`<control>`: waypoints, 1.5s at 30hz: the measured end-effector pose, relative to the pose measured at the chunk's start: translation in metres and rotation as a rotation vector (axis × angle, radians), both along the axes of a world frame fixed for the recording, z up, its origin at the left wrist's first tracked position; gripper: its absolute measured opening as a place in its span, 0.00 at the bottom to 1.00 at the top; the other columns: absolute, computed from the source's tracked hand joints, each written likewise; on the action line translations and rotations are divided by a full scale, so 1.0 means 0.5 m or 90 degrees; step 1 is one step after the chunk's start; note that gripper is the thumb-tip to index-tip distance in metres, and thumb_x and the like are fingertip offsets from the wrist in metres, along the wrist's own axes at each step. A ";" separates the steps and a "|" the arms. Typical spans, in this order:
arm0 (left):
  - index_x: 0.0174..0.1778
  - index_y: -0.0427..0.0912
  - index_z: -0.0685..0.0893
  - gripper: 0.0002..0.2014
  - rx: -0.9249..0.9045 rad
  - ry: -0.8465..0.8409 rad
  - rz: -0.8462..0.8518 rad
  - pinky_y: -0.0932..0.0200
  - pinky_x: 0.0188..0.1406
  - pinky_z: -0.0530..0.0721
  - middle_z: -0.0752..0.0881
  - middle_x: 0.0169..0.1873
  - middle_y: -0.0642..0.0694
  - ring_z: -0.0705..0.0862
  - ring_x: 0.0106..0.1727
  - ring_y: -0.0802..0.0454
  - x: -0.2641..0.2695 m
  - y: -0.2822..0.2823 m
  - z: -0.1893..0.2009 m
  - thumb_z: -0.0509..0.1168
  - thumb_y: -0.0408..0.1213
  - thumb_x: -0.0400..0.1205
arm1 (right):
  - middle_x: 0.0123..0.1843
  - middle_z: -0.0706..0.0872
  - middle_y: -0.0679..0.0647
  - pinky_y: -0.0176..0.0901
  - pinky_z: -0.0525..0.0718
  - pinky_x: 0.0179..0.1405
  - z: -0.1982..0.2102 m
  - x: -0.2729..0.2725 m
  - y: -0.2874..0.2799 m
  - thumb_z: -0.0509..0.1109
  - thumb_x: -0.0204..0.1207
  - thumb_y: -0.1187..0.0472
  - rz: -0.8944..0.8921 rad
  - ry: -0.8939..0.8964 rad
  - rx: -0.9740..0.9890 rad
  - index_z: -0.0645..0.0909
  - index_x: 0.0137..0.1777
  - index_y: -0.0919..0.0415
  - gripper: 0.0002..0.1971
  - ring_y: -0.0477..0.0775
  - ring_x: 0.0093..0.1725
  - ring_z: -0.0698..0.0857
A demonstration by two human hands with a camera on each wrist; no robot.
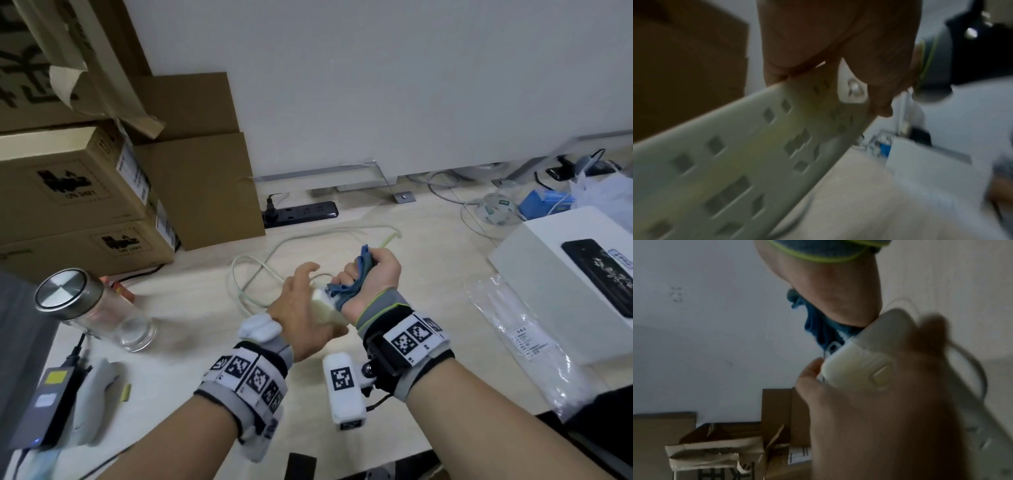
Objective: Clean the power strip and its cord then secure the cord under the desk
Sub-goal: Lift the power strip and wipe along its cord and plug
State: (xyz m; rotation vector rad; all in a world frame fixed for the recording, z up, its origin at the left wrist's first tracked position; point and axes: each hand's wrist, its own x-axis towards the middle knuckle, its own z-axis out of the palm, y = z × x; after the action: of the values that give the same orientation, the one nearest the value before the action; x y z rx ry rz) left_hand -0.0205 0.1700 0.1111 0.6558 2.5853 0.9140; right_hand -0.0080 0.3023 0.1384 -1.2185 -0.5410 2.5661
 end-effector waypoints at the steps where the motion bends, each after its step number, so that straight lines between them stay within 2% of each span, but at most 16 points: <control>1: 0.67 0.60 0.66 0.40 0.019 -0.054 0.000 0.54 0.44 0.82 0.81 0.50 0.52 0.83 0.46 0.48 -0.002 0.008 0.000 0.78 0.57 0.61 | 0.21 0.62 0.50 0.38 0.61 0.23 0.000 0.002 0.000 0.61 0.75 0.53 0.004 -0.005 -0.002 0.61 0.26 0.56 0.18 0.52 0.18 0.57; 3: 0.53 0.51 0.77 0.27 0.024 -0.098 -0.031 0.51 0.41 0.84 0.85 0.40 0.50 0.85 0.41 0.48 -0.002 0.017 -0.002 0.75 0.59 0.63 | 0.19 0.58 0.48 0.37 0.57 0.21 -0.001 0.004 -0.001 0.64 0.73 0.52 0.019 -0.039 0.006 0.60 0.27 0.55 0.19 0.51 0.17 0.54; 5: 0.44 0.46 0.75 0.25 0.036 -0.087 -0.050 0.51 0.37 0.82 0.84 0.35 0.48 0.83 0.38 0.46 0.001 0.015 -0.009 0.69 0.61 0.64 | 0.19 0.58 0.47 0.38 0.55 0.20 0.001 0.002 0.000 0.67 0.72 0.53 0.045 -0.084 0.030 0.60 0.29 0.55 0.19 0.51 0.17 0.52; 15: 0.47 0.56 0.71 0.19 -0.011 0.032 -0.167 0.46 0.43 0.82 0.82 0.39 0.53 0.81 0.41 0.48 -0.021 -0.018 -0.043 0.64 0.63 0.71 | 0.21 0.55 0.47 0.33 0.54 0.17 -0.006 -0.014 0.072 0.65 0.73 0.50 0.035 -0.133 0.044 0.58 0.30 0.54 0.19 0.50 0.16 0.52; 18: 0.49 0.60 0.69 0.16 -0.015 0.019 -0.128 0.48 0.42 0.83 0.82 0.40 0.56 0.82 0.40 0.49 -0.026 -0.006 -0.030 0.67 0.59 0.73 | 0.27 0.67 0.52 0.38 0.66 0.25 -0.012 -0.025 0.100 0.58 0.77 0.40 0.015 -0.049 0.024 0.68 0.30 0.55 0.21 0.51 0.24 0.66; 21: 0.53 0.60 0.71 0.16 0.007 0.004 -0.068 0.52 0.44 0.81 0.82 0.44 0.54 0.82 0.42 0.48 -0.030 0.008 -0.029 0.69 0.54 0.75 | 0.40 0.80 0.62 0.48 0.78 0.47 -0.009 -0.023 0.088 0.52 0.81 0.47 0.026 0.063 -0.024 0.80 0.43 0.64 0.22 0.58 0.38 0.80; 22: 0.54 0.60 0.72 0.16 0.007 0.006 -0.060 0.52 0.46 0.81 0.82 0.46 0.53 0.82 0.44 0.48 -0.030 0.014 -0.028 0.69 0.52 0.75 | 0.44 0.81 0.63 0.47 0.79 0.48 -0.013 -0.029 0.067 0.54 0.83 0.52 0.050 0.044 0.019 0.80 0.50 0.66 0.19 0.59 0.42 0.82; 24: 0.56 0.57 0.74 0.15 -0.008 0.028 -0.065 0.50 0.50 0.80 0.81 0.50 0.52 0.82 0.49 0.46 -0.033 0.027 -0.032 0.68 0.48 0.76 | 0.48 0.84 0.65 0.44 0.82 0.36 -0.016 -0.039 0.023 0.58 0.85 0.56 0.080 -0.081 0.122 0.79 0.58 0.69 0.15 0.62 0.43 0.84; 26: 0.56 0.53 0.76 0.14 -0.023 0.042 -0.081 0.49 0.50 0.79 0.80 0.50 0.51 0.82 0.51 0.45 -0.028 0.043 -0.037 0.68 0.42 0.76 | 0.42 0.84 0.67 0.41 0.74 0.28 -0.018 -0.048 0.003 0.59 0.85 0.56 0.036 -0.160 0.176 0.81 0.52 0.66 0.14 0.63 0.37 0.83; 28: 0.52 0.55 0.75 0.13 -0.012 0.064 -0.108 0.46 0.48 0.80 0.81 0.47 0.49 0.82 0.49 0.43 -0.016 0.050 -0.043 0.68 0.43 0.74 | 0.24 0.72 0.56 0.40 0.62 0.23 -0.014 -0.042 0.011 0.59 0.81 0.58 0.030 -0.164 0.169 0.76 0.36 0.58 0.13 0.54 0.21 0.66; 29: 0.49 0.57 0.73 0.12 -0.005 0.071 -0.121 0.44 0.46 0.81 0.81 0.45 0.49 0.81 0.47 0.43 -0.011 0.050 -0.046 0.66 0.44 0.72 | 0.20 0.63 0.50 0.38 0.57 0.21 -0.011 -0.037 0.022 0.59 0.78 0.59 0.017 -0.156 0.144 0.71 0.31 0.56 0.13 0.51 0.20 0.56; 31: 0.47 0.58 0.71 0.11 0.003 0.059 -0.150 0.43 0.45 0.79 0.81 0.44 0.49 0.80 0.45 0.43 -0.003 0.047 -0.045 0.65 0.46 0.72 | 0.20 0.56 0.47 0.35 0.52 0.21 -0.010 -0.025 0.045 0.57 0.74 0.58 -0.002 -0.142 0.102 0.66 0.28 0.55 0.13 0.50 0.22 0.49; 34: 0.48 0.57 0.74 0.09 -0.002 0.048 -0.178 0.45 0.48 0.79 0.82 0.46 0.50 0.80 0.47 0.45 -0.001 0.032 -0.036 0.66 0.46 0.75 | 0.21 0.53 0.47 0.36 0.50 0.22 -0.015 -0.022 0.083 0.57 0.76 0.52 0.013 -0.150 0.087 0.63 0.27 0.54 0.16 0.50 0.18 0.50; 38: 0.52 0.58 0.75 0.10 -0.058 0.065 -0.248 0.50 0.50 0.78 0.81 0.48 0.55 0.80 0.51 0.49 0.000 -0.004 -0.027 0.67 0.51 0.78 | 0.19 0.52 0.47 0.35 0.50 0.26 -0.018 -0.019 0.153 0.58 0.75 0.57 -0.024 -0.197 0.082 0.62 0.25 0.53 0.17 0.49 0.17 0.48; 42: 0.55 0.62 0.74 0.16 -0.073 0.025 -0.237 0.53 0.54 0.79 0.82 0.51 0.60 0.82 0.54 0.52 -0.012 -0.033 -0.032 0.68 0.56 0.75 | 0.18 0.53 0.46 0.37 0.49 0.30 -0.038 -0.007 0.163 0.59 0.77 0.58 -0.032 -0.171 0.077 0.65 0.24 0.53 0.18 0.50 0.18 0.47; 45: 0.61 0.64 0.75 0.21 -0.036 0.005 -0.184 0.56 0.57 0.78 0.84 0.59 0.58 0.81 0.60 0.53 -0.011 -0.046 -0.053 0.65 0.60 0.72 | 0.19 0.59 0.45 0.31 0.54 0.23 -0.039 0.005 0.145 0.61 0.78 0.53 -0.030 -0.137 0.042 0.69 0.26 0.53 0.18 0.49 0.14 0.52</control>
State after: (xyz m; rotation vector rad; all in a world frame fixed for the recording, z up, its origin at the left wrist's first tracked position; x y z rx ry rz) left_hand -0.0260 0.1472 0.0847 0.9868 2.4273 0.7426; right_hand -0.0056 0.3748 0.1191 -1.4761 -0.6280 2.3736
